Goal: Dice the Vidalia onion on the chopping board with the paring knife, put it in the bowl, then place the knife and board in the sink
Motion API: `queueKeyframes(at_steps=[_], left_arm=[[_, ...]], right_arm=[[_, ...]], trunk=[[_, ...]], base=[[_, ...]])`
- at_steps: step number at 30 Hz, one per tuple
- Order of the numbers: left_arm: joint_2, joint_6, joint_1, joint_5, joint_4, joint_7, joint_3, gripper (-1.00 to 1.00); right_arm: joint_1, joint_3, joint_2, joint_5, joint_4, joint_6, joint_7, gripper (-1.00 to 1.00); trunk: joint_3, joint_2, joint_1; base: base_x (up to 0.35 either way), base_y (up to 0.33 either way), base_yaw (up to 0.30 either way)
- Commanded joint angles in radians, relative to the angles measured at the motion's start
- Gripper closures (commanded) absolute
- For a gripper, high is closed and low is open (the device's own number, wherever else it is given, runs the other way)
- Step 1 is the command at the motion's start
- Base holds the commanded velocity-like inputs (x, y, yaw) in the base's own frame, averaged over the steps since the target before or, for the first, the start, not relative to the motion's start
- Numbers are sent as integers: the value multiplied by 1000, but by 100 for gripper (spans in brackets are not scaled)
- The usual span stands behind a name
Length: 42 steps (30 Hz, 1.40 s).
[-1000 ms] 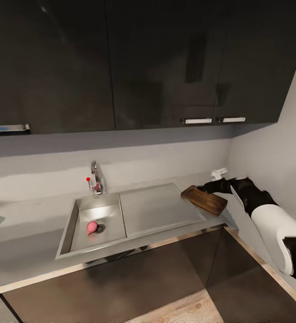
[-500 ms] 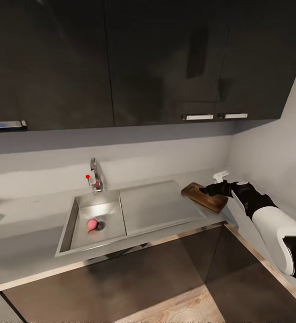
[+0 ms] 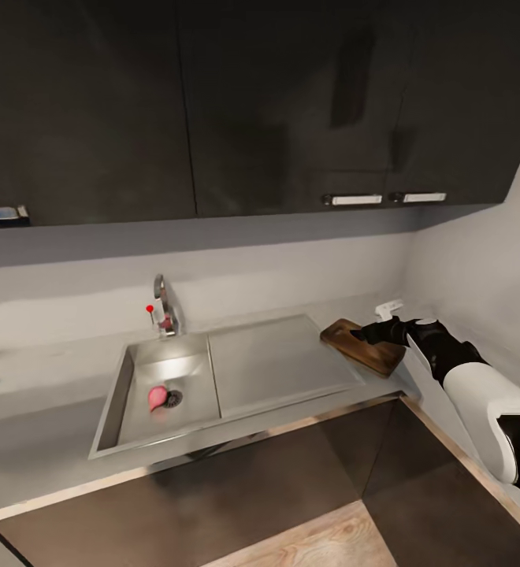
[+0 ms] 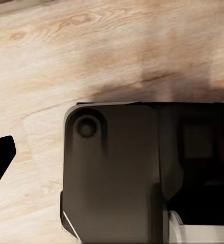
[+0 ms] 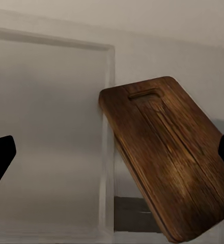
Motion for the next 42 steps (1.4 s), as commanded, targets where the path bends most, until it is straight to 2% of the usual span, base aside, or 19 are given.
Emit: queueKeyframes(at_steps=[1,9,21,27,35,42], left_arm=[[0,-1,0,1,-1,-3,1,-100],[-1,-1,0,1,0,-3,0,-100],[-5,-4,0,1,46,-3,-2,-100],[-18,-4,0,1,75,-3,-2,-100],[-20,-2,0,3,82,-3,0,-100],[-20,-2,0,3,88,-3,1,-100]], right_arm=[[-1,5,-1,2,-2,5,3,-100],[-1,5,-1,2,-2,5,3,-100],[-1,5,-2,3,-7,2,5,-100],[-1,6,-4,3,-7,1,3,-100],[-1,8,-3,3,-7,2,3,-100],[-1,8,-2,3,-5,2,0,-100]], trunk=[[-4,-2,1],[-17,-2,1],[-35,-2,1],[-37,-2,1],[-37,-2,1],[-38,-2,1]], base=[[307,0,0],[285,0,0],[32,0,0],[42,-28,0],[223,-147,0],[50,-20,17]])
